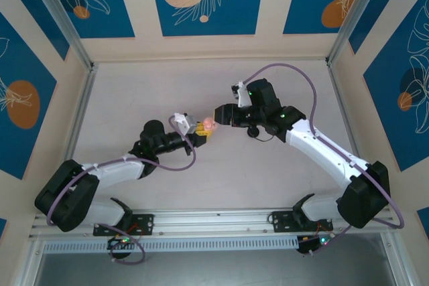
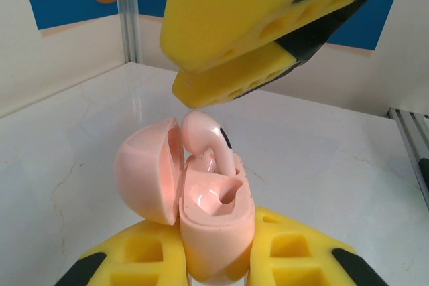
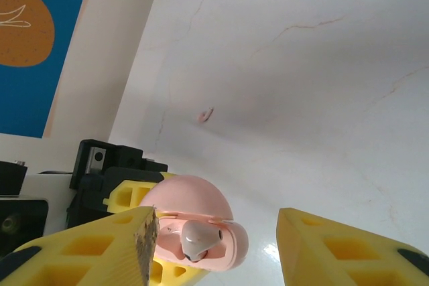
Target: Insert the wireless bluetooth earbuds into the charging case
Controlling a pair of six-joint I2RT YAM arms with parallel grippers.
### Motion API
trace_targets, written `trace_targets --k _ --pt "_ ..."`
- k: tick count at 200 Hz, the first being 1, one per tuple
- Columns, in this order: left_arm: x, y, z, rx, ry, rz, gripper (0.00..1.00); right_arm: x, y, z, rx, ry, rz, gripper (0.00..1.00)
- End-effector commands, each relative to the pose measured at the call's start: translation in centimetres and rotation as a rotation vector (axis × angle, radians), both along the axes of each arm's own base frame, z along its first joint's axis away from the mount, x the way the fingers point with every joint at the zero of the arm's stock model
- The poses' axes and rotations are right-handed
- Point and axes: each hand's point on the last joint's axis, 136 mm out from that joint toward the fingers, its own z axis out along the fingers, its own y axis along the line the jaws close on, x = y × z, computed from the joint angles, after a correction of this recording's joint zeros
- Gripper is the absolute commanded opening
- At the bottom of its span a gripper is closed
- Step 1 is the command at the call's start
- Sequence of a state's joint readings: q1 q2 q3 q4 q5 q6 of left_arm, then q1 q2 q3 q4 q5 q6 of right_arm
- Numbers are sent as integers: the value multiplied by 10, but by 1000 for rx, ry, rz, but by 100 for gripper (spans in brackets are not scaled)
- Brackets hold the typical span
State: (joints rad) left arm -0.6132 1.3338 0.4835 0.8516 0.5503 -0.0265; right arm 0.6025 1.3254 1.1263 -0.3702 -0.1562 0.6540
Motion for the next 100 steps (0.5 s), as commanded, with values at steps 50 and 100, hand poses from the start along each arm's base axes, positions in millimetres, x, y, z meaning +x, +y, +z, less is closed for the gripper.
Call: trace_targets --k 50,100 --pt "-6 -4 19 -5 -72 -41 10 -3 10 -9 -42 26 34 50" --pt "-6 -4 18 -3 -68 -36 10 -6 11 -6 -27 26 43 46"
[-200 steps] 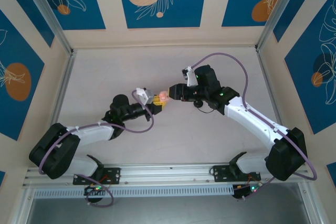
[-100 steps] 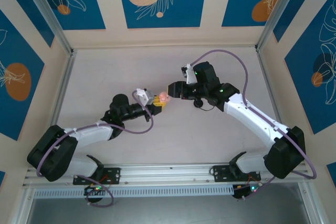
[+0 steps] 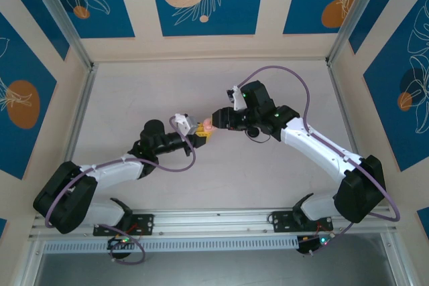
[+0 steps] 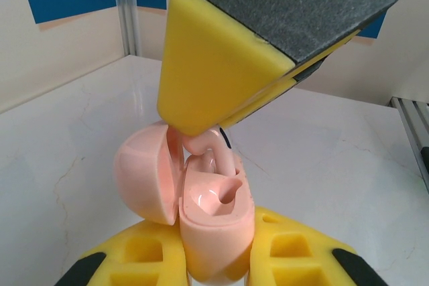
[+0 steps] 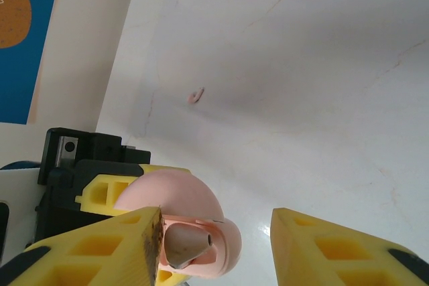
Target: Insert the wireless bluetooth earbuds into the charging case
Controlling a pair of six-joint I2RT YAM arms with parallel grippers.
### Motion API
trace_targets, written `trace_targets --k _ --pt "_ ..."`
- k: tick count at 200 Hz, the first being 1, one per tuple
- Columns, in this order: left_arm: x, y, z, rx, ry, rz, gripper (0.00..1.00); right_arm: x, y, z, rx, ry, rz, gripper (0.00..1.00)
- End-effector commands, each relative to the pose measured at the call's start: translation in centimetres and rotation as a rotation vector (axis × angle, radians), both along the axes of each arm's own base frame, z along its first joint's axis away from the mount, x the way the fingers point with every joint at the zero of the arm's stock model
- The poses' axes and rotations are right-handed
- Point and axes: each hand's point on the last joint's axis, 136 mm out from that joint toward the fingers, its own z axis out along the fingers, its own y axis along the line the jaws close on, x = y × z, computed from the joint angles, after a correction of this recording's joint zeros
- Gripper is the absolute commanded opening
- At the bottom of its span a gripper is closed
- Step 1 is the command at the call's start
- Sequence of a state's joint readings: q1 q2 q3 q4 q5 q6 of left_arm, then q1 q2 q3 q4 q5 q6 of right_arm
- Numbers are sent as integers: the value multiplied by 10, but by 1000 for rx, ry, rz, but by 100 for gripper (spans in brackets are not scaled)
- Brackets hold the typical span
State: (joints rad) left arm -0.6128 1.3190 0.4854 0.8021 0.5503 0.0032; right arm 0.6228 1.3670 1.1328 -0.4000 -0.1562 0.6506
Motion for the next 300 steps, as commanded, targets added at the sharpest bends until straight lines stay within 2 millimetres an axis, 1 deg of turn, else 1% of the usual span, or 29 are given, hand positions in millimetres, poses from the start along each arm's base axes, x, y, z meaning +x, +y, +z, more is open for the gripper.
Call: trace_targets --k 1,14,31,70,86,114,167,218,256,275,281,300 --pt "-4 -5 23 -32 -68 -35 10 -1 5 12 14 -25 21 46" --pt "-4 -5 22 -29 -67 -32 10 -3 4 16 23 -31 21 46" --pt "-4 -4 21 -27 -64 -30 10 -5 4 20 33 -34 25 42" --pt "-5 -3 21 -23 -66 -30 10 -8 5 23 52 -27 40 41" --pt "-5 -3 21 -20 -65 -28 10 -9 6 26 64 -31 45 38" --pt "-5 -2 21 -17 -63 -26 9 -11 8 28 75 -22 54 35" --pt "-5 -2 21 -15 -63 -23 10 -14 9 24 82 12 51 29" --pt "0 1 16 16 -65 11 9 -18 12 20 37 34 27 28" --pt "0 2 17 30 -73 11 9 -18 14 10 -14 55 6 28" --pt "-1 2 17 33 -75 11 9 -15 10 8 -43 58 -16 34" --pt "-1 2 17 34 -77 12 9 -14 9 8 -47 57 -17 35" --pt "-2 3 17 37 -77 15 9 -14 8 15 -40 38 -16 37"
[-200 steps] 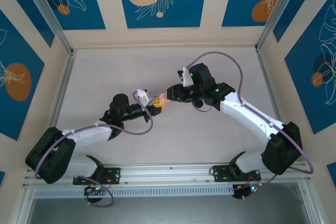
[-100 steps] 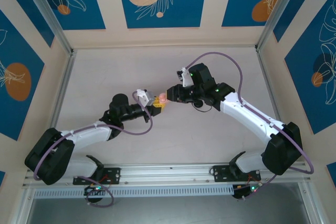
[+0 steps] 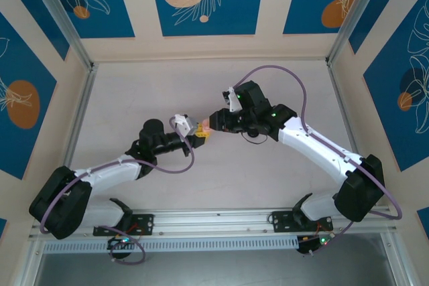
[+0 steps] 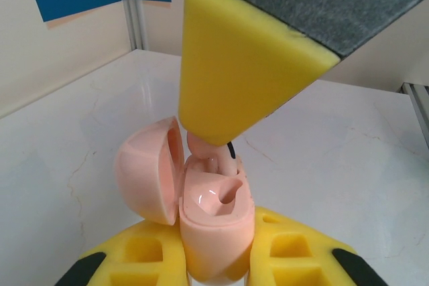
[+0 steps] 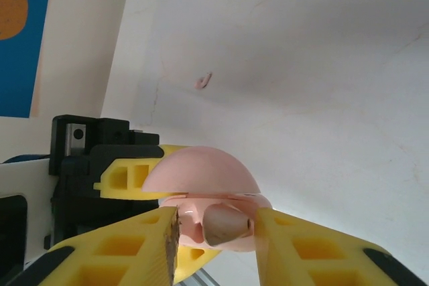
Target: Insert the wireless bluetooth earbuds into the charging case
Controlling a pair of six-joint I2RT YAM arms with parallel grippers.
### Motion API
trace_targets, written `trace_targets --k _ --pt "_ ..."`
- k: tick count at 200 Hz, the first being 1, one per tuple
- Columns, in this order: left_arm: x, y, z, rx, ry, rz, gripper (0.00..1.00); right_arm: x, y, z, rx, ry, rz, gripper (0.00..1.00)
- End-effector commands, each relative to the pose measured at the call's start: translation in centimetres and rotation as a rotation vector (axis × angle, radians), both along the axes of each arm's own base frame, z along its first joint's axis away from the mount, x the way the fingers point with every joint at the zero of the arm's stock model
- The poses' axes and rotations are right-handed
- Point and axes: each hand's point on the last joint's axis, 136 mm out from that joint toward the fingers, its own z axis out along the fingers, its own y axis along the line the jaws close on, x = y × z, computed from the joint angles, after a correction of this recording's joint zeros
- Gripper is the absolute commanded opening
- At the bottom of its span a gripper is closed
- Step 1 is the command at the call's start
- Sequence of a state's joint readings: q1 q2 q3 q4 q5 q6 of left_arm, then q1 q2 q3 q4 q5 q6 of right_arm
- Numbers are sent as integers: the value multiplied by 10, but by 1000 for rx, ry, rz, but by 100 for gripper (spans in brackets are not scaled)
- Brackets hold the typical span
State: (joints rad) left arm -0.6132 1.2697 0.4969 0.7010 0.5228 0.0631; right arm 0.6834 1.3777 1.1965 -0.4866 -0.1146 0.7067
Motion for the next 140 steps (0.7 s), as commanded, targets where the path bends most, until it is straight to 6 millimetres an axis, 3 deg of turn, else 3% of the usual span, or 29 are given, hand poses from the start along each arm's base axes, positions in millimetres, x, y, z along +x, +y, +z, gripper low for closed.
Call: trace_targets --k 1,29,57,140 --pt "-1 -2 17 -11 -54 -7 9 1 -2 9 -15 -12 -11 38" --pt "-2 -1 17 -13 -53 -8 9 0 -4 21 10 -45 -3 42" --pt "-4 -2 19 -19 -56 -16 9 0 -5 30 43 -61 3 39" --pt "-4 -3 24 -28 -59 -22 9 5 -5 14 10 -11 13 24"
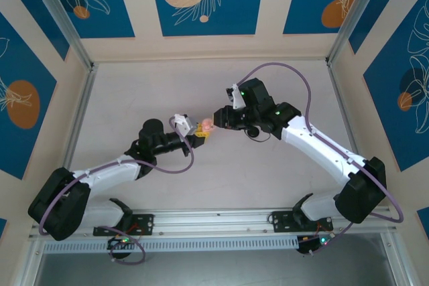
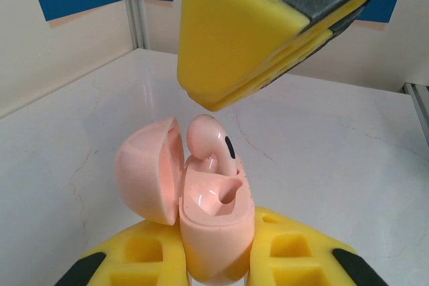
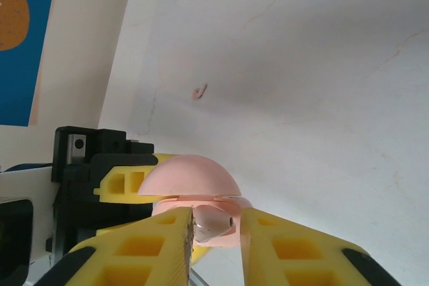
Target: Insert the wireless bluetooth earbuds into the charging case
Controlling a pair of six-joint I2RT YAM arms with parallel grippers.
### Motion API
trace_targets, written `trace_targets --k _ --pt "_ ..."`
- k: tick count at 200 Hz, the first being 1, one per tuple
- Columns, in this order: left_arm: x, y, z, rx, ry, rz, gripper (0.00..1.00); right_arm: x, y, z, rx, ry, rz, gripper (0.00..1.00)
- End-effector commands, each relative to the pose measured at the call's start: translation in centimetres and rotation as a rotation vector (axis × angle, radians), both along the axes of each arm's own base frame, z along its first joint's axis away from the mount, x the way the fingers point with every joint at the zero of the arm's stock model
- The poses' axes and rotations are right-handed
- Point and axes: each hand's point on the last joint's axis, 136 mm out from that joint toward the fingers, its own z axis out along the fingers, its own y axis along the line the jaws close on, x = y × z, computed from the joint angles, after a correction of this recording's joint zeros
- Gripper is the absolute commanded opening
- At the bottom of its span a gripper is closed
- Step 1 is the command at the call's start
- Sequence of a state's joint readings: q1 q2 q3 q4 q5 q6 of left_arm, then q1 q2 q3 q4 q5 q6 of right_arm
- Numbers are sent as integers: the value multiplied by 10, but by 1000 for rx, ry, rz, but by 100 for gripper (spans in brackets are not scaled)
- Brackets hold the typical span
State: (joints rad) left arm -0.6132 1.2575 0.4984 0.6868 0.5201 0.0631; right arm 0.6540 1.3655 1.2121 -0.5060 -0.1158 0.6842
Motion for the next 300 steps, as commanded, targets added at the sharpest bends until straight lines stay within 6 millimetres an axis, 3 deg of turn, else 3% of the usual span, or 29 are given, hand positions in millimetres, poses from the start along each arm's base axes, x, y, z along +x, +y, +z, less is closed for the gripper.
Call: trace_targets --k 1,124,148,184,212,300 --pt "-3 -4 22 -29 -59 -24 9 -2 4 6 11 12 28 24" --pt "1 -2 24 -12 -58 -5 9 -16 -2 -18 -48 109 34 20" --pt "-1 -2 25 -9 -56 -11 9 -17 3 -4 2 82 59 23" --pt "-6 -2 25 -13 -61 -27 9 -10 -6 23 50 -8 48 33" --pt "-9 -3 28 -23 -73 -45 9 -9 -5 28 79 -8 62 34" --pt "-10 -3 31 -31 -74 -52 9 -12 11 3 60 72 113 28"
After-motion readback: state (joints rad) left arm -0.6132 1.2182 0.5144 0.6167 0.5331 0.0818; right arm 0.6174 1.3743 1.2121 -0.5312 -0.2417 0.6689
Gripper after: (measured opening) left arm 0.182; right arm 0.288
